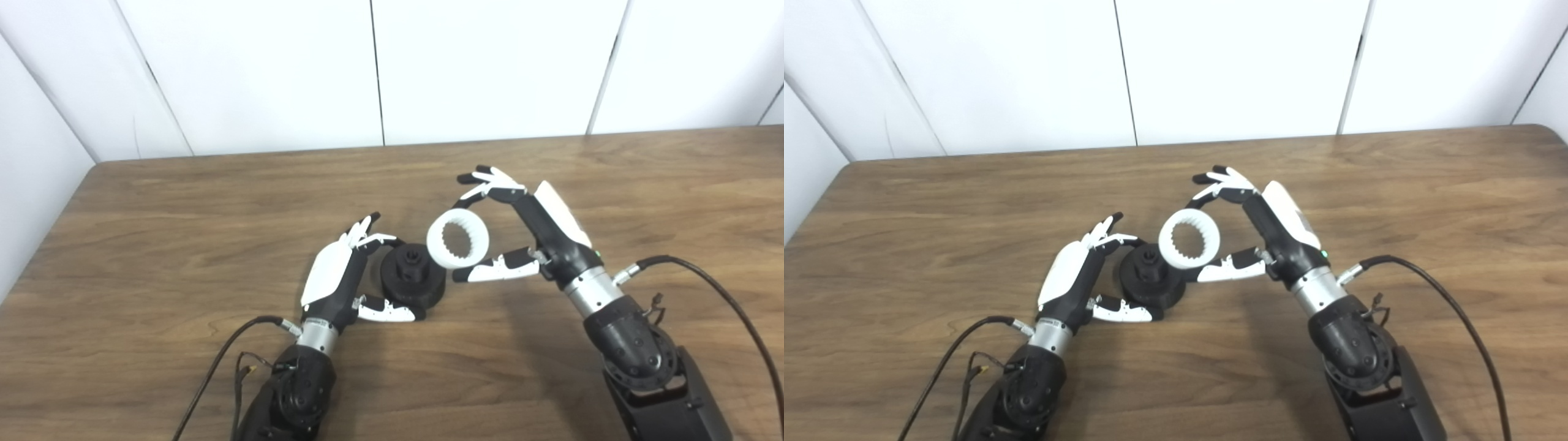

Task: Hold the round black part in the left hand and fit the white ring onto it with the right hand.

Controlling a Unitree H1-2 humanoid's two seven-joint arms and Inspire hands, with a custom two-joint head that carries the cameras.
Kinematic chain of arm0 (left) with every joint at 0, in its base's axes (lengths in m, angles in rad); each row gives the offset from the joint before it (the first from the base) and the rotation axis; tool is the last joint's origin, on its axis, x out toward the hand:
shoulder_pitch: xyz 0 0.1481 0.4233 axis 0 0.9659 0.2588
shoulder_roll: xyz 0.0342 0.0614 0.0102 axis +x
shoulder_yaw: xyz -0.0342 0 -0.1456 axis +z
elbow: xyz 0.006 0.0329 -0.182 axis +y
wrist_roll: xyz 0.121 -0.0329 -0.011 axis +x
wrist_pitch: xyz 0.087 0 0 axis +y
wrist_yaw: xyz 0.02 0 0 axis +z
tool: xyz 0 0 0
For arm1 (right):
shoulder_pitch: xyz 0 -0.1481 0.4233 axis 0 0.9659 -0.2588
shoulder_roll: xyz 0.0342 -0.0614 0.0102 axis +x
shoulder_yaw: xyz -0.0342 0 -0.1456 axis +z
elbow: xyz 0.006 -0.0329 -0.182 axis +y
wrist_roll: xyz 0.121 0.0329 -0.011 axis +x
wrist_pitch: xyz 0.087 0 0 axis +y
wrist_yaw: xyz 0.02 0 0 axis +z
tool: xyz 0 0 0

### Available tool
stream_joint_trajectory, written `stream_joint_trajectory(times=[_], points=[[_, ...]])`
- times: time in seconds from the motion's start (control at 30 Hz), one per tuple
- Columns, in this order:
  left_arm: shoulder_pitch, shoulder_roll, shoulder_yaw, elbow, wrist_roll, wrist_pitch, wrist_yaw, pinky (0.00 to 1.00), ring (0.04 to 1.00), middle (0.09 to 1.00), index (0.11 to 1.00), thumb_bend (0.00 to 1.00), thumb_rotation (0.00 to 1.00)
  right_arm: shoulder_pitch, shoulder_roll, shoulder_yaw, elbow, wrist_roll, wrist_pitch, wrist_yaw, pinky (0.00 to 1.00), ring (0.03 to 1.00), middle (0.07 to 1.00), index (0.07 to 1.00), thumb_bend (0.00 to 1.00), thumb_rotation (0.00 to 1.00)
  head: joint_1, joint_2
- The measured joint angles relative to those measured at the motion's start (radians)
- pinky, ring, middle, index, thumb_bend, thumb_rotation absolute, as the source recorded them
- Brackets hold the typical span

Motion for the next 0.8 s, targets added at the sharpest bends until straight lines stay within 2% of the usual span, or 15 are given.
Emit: stream_joint_trajectory(times=[0.3,0.8], points=[[0.000,-0.001,-0.003,0.001,0.002,0.000,0.001,1.00,1.000,1.000,0.670,0.95,0.21,-0.034,0.012,0.014,0.039,-0.019,0.000,0.014,0.88,0.934,0.841,0.481,0.52,0.14,0.035,0.011],[-0.001,-0.015,-0.014,0.001,0.005,0.007,0.000,1.00,1.000,1.000,0.669,0.95,0.23,-0.052,0.013,0.028,0.084,-0.032,0.000,0.034,0.91,0.933,0.835,0.481,0.52,0.14,0.041,0.015]])
